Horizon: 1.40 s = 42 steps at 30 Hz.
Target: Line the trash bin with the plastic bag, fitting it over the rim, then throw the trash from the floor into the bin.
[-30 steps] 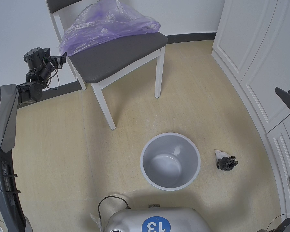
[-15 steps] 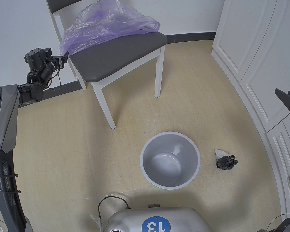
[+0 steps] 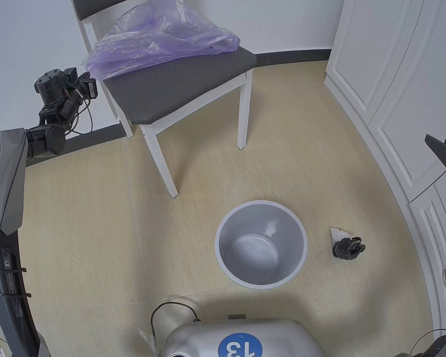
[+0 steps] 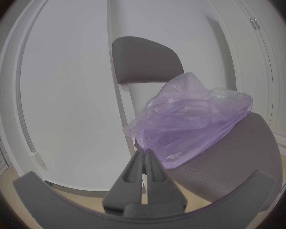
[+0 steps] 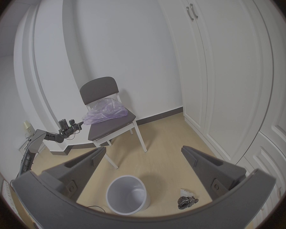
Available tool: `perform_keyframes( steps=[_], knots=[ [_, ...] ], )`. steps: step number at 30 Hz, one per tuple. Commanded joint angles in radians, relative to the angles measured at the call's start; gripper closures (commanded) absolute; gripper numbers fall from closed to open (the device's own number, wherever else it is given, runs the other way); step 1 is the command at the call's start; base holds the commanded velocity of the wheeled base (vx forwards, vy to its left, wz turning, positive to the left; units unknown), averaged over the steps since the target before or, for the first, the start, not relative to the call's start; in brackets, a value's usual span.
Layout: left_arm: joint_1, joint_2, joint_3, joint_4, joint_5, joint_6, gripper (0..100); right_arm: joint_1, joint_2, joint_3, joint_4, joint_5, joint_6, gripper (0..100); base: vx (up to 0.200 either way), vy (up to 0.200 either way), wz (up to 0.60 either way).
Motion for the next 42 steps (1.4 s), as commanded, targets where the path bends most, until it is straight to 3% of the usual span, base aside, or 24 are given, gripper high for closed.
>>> perform_keyframes(
  steps=[1, 7, 12, 16, 22, 23, 24, 26, 35, 38, 42],
  knots=[
    [-0.024, -0.108, 0.072, -0.025, -0.002, 0.000, 100, 0.010, -0.013, 0.001, 0.006, 0.000, -0.003, 0, 0.000, 0.000, 0.00],
    [-0.122, -0.347, 0.209, 0.082, -0.022, 0.000, 100, 0.065, -0.027, 0.012, 0.011, -0.014, -0.007, 0, 0.000, 0.000, 0.00],
    [-0.245, -0.553, 0.282, 0.315, -0.071, 0.000, 100, 0.085, -0.053, 0.019, 0.047, -0.012, -0.027, 0, 0.000, 0.000, 0.00],
    [-0.338, -0.633, 0.290, 0.458, -0.077, 0.006, 100, 0.085, -0.065, 0.016, 0.096, -0.003, -0.037, 0, 0.000, 0.000, 0.00],
    [-0.421, -0.673, 0.290, 0.530, -0.082, 0.017, 100, 0.086, -0.069, 0.016, 0.124, -0.001, -0.043, 0, 0.000, 0.000, 0.00],
    [-0.470, -0.691, 0.287, 0.589, -0.082, 0.035, 100, 0.088, -0.062, 0.021, 0.136, 0.000, -0.055, 0, 0.000, 0.000, 0.00],
    [-0.470, -0.691, 0.287, 0.589, -0.082, 0.035, 100, 0.088, -0.062, 0.021, 0.136, 0.000, -0.055, 0, 0.000, 0.000, 0.00],
    [-0.515, -0.714, 0.289, 0.661, -0.079, 0.144, 100, 0.105, -0.053, 0.030, 0.138, 0.002, -0.061, 0, 0.000, 0.000, 0.00],
    [-0.631, -0.739, 0.232, 0.774, -0.065, 0.231, 100, 0.129, -0.021, 0.036, 0.138, -0.001, -0.061, 0, 0.000, 0.000, 0.00],
    [-0.665, -0.759, 0.200, 0.868, -0.068, 0.330, 100, 0.129, -0.018, 0.044, 0.138, 0.000, -0.061, 0, 0.000, 0.000, 0.00],
    [-0.743, -0.766, 0.089, 1.013, -0.077, 0.343, 100, 0.129, -0.018, 0.050, 0.138, 0.000, -0.061, 0, 0.000, 0.000, 0.00]
  ],
)
